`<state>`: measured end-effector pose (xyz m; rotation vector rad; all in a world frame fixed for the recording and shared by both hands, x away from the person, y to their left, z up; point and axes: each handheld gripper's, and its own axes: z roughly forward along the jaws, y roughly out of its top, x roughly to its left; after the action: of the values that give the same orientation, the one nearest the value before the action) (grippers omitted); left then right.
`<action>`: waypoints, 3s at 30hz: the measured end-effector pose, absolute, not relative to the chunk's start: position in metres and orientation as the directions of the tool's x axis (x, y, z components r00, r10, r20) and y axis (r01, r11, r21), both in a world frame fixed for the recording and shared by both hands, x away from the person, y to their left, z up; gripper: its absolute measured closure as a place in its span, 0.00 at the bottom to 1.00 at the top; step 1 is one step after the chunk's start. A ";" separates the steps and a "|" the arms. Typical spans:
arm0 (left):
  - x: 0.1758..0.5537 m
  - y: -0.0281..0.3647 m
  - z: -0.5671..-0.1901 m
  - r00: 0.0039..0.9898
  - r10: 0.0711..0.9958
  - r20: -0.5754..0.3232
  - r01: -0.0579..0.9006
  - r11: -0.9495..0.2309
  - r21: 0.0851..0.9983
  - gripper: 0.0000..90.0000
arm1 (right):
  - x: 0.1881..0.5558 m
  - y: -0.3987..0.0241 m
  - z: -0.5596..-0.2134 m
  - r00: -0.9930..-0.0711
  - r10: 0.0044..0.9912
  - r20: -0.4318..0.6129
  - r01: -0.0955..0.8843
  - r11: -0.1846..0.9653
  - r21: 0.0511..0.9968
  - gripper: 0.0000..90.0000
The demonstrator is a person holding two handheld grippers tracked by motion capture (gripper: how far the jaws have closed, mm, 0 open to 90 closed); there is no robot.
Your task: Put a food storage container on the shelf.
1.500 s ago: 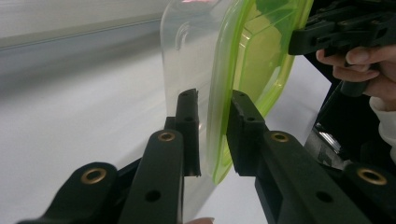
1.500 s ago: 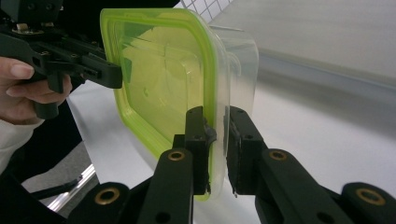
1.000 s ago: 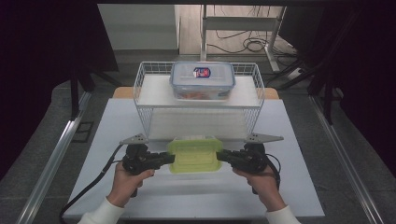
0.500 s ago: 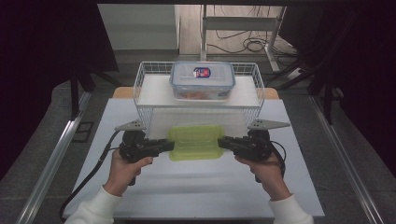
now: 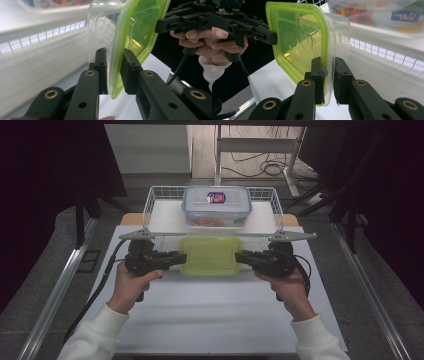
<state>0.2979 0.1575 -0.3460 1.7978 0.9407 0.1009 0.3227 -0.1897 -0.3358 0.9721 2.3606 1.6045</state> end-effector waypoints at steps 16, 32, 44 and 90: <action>0.346 0.153 -0.295 0.695 0.645 -0.317 0.524 -0.152 0.838 0.87 | 0.363 -0.191 -0.281 -0.774 0.597 0.211 0.412 0.221 0.884 0.89; 0.403 0.156 -0.258 0.679 0.653 -0.336 0.539 -0.133 0.832 0.87 | 0.414 -0.187 -0.244 -0.747 0.619 0.242 0.434 0.179 0.883 0.89; 0.432 0.159 -0.263 0.648 0.649 -0.398 0.588 -0.094 0.803 0.87 | 0.443 -0.182 -0.246 -0.716 0.637 0.286 0.490 0.166 0.856 0.88; 0.458 0.153 -0.265 0.561 0.694 -0.450 0.597 0.037 0.801 0.33 | 0.465 -0.184 -0.257 -0.605 0.685 0.407 0.582 0.032 0.812 0.52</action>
<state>0.4577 0.1530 -0.2649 1.6403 1.1043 0.1051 0.4652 -0.1841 -0.2572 1.3475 2.1864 1.6385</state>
